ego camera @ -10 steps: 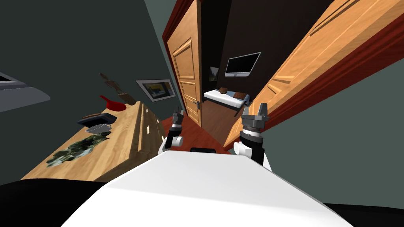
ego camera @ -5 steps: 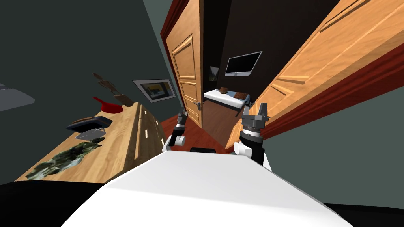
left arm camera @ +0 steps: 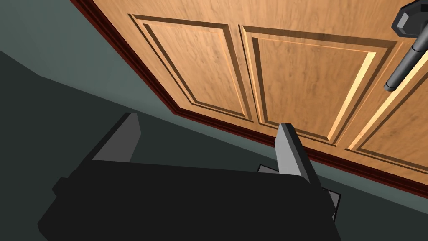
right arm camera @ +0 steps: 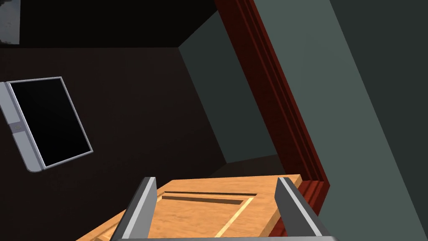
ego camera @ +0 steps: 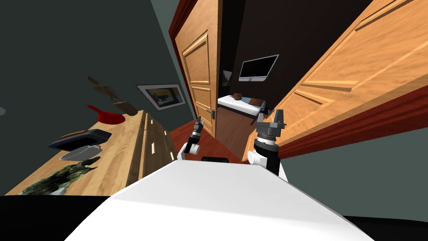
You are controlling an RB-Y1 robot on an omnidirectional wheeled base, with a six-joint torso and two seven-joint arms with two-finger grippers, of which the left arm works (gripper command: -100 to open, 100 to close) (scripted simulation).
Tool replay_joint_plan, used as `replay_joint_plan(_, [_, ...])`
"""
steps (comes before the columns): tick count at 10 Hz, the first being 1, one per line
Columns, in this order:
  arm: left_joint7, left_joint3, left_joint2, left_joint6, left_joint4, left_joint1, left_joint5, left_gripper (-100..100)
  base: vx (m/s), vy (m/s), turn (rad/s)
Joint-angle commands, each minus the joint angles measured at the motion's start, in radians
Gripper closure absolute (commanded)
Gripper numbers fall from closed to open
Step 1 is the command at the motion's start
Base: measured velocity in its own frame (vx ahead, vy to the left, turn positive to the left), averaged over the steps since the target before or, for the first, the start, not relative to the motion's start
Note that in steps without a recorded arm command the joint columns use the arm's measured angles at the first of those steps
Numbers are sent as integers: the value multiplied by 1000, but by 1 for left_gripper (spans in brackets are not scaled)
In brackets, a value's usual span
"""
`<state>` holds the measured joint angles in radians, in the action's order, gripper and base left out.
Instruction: Push the door open
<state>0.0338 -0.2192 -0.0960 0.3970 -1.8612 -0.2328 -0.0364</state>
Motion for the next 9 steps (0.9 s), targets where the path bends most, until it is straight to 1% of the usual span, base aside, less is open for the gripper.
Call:
replay_joint_plan(1, [8, -19, 0, -9, 30, 18, -5, -100, 99, 101, -24])
replay_joint_plan(2, [20, -42, -2, -16, 64, 36, -10, -100, 109, 137, -39])
replay_joint_plan(5, [38, -75, -5, -27, 115, 63, -17, -100, 111, 117, -25])
replay_joint_plan(6, [50, -97, -6, -34, 149, 81, -22, -100, 119, 116, -35])
replay_joint_plan(7, [55, -108, -7, -38, 166, 90, -24, -100, 140, 139, -33])
replay_joint_plan(9, [78, -151, -9, -52, 233, 124, -33, -100, 145, 157, -45])
